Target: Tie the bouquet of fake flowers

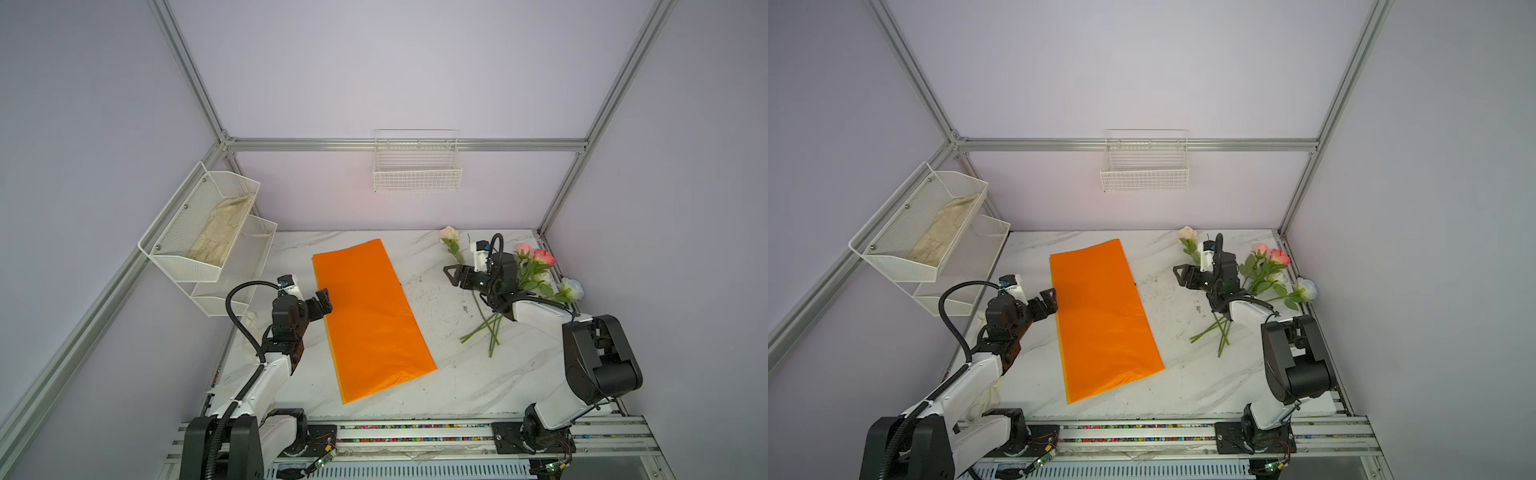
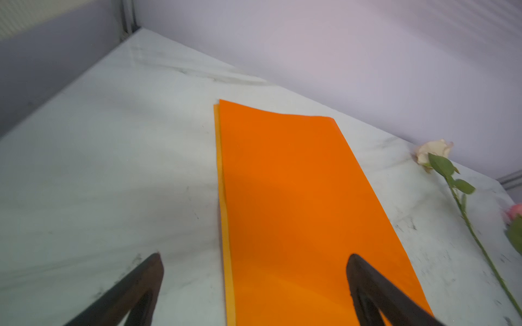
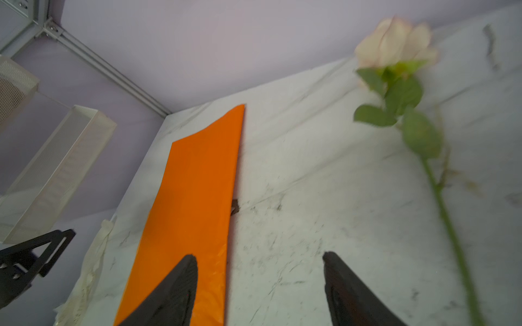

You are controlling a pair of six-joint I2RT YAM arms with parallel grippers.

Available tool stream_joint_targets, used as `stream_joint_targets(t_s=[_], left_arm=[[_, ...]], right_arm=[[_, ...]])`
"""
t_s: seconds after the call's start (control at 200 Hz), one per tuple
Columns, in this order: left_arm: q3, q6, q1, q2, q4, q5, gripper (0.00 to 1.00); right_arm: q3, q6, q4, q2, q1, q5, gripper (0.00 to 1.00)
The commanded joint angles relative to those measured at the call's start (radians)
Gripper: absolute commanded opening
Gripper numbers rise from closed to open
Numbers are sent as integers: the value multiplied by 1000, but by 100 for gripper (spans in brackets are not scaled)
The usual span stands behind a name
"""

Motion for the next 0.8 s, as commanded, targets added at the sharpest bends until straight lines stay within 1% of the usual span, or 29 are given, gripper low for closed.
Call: stream_joint_targets(t_s=[0.0, 0.035, 0.095, 0.19, 0.265, 0.31, 0.385, 0.445, 0.475, 0.58, 0.63, 0.705, 0.735, 0.795], left_arm=[[93, -114, -7, 41, -140, 203, 100], [97, -132, -10, 53, -178, 183, 100], [103, -159, -11, 73, -238, 158, 100], [95, -166, -19, 90, -266, 161, 100], [94, -161, -23, 103, -276, 180, 100], [98, -161, -25, 109, -281, 184, 98], [105, -157, -28, 127, -279, 202, 94], [116, -156, -28, 148, -284, 217, 92], [123, -156, -29, 156, -288, 228, 90], [134, -161, -30, 185, -284, 248, 88], [138, -160, -30, 197, -281, 259, 87], [146, -156, -31, 209, -278, 278, 85], [146, -155, -32, 212, -272, 287, 85], [147, -150, -35, 219, -269, 297, 84]], right_arm=[[61, 69, -91, 54, 114, -23, 68], [77, 81, -96, 83, 146, -9, 65], [108, 96, -116, 129, 184, 13, 64], [144, 115, -129, 192, 233, 41, 64], [179, 103, -158, 227, 261, 44, 61], [197, 97, -183, 249, 276, 62, 60], [201, 92, -183, 271, 288, 60, 53], [201, 99, -188, 282, 290, 77, 52], [199, 102, -190, 287, 290, 84, 51], [187, 93, -183, 299, 290, 85, 49], [187, 93, -180, 310, 290, 76, 45], [193, 80, -202, 329, 290, 74, 43], [194, 77, -217, 335, 291, 87, 41], [184, 74, -240, 330, 289, 127, 41]])
